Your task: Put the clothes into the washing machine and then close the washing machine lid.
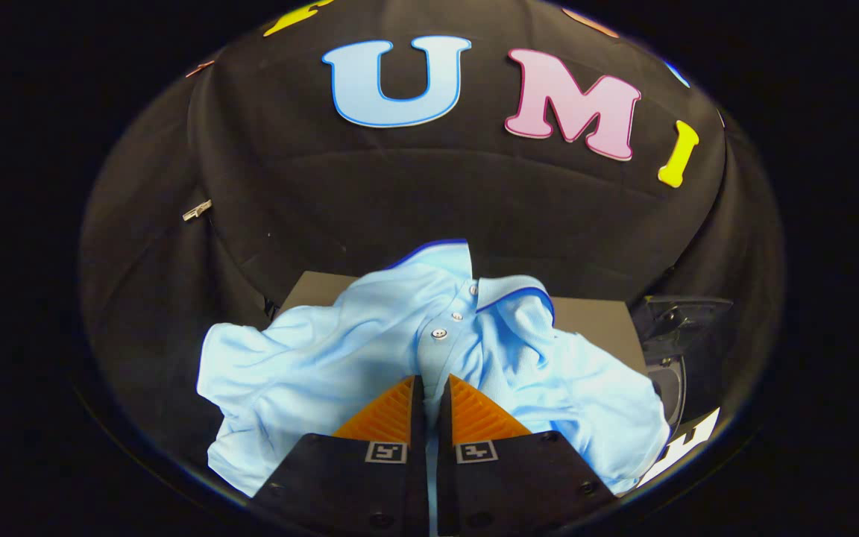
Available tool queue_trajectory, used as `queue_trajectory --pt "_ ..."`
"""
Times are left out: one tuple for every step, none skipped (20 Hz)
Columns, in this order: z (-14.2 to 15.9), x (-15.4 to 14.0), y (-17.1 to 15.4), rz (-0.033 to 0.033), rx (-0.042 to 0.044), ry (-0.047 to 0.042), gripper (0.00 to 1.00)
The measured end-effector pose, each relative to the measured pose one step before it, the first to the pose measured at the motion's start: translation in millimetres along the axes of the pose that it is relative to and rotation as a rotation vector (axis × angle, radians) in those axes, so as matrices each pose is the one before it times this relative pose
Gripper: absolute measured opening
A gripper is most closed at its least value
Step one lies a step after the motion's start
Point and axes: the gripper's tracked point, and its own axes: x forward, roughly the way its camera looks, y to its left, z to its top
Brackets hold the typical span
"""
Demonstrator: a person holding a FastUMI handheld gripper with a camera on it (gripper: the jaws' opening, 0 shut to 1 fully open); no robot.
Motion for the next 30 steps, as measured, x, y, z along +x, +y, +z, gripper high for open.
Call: queue_trajectory --pt "0.82 -7.81 0.93 0.00198 -0.00158 -0.01239 0.09" --pt "0.68 -7.38 0.26 0.00183 -0.0037 -0.01682 0.09" --pt "1.43 -7.3 -2.35 -0.00409 -0.0111 -0.02113 0.09" --pt "1.11 -7.44 -1.83 -0.00627 -0.0114 -0.02306 0.09" --pt "2.25 -8.59 -2.07 -0.00134 -0.00616 -0.02761 0.09" --pt "0.27 -8.32 -4.63 -0.00911 -0.01018 -0.0266 0.09" --pt "-0.47 -7.58 -6.3 -0.00096 -0.00629 -0.01755 0.09" --pt "-3.66 -6.41 -4.47 0.01378 0.00194 -0.00443 0.09" --pt "-2.05 -6.17 -2.69 0.02932 0.01086 0.00151 0.09" --pt "2.0 -4.27 -1.2 0.03943 0.01657 -0.00589 0.09" --pt "1.62 -2.8 -2.44 0.04416 0.01547 -0.00514 0.09" --pt "2.69 -3.52 -6.27 0.04041 0.01103 -0.00563 0.09" --pt "0.52 -2.54 -5.2 0.03978 0.00054 -0.00173 0.09" --pt "-3.72 -2.39 -6.24 0.03817 -0.01224 0.00969 0.09" --pt "-3.22 -2.35 -8.07 0.03167 -0.01337 0.00899 0.09" --pt "-1.51 -3.41 -9.7 0.01937 -0.01262 0.00454 0.09" --pt "0.08 -4.79 -10.71 0.01643 -0.01137 -0.00005 0.09" --pt "0.06 -6.54 -9.33 0.01662 -0.00909 -0.00342 0.09" --pt "1.65 -6.42 -9.33 0.02106 -0.00745 -0.00538 0.09" --pt "1.44 -6.4 -8.18 0.02641 0.0028 -0.00951 0.09" --pt "1.57 -6.43 -9.35 0.02326 0.00596 -0.00466 0.09" --pt "-0.34 -5.54 -11.3 0.01679 0.0054 -0.00171 0.09" --pt "0.65 -6.02 -12.84 0.01225 0.00389 -0.00087 0.09" --pt "-0.97 -6.41 -13.97 0.01175 0.00535 0.0019 0.09" --pt "-1.37 -6.32 -13.8 0.01195 0.00652 0.00293 0.09" --pt "-2.62 -6.42 -13.89 0.009 -0.00001 0.0052 0.09" --pt "-2.94 -5.61 -16.24 0.0054 -0.00629 0.00422 0.09" --pt "-2.08 -5.0 -15.59 -0.00011 -0.00945 0.00337 0.09" --pt "-2.0 -5.5 -16.23 -0.00501 -0.00489 -0.00103 0.09" --pt "-2.39 -4.82 -13.4 -0.0024 0.00089 -0.00413 0.09"
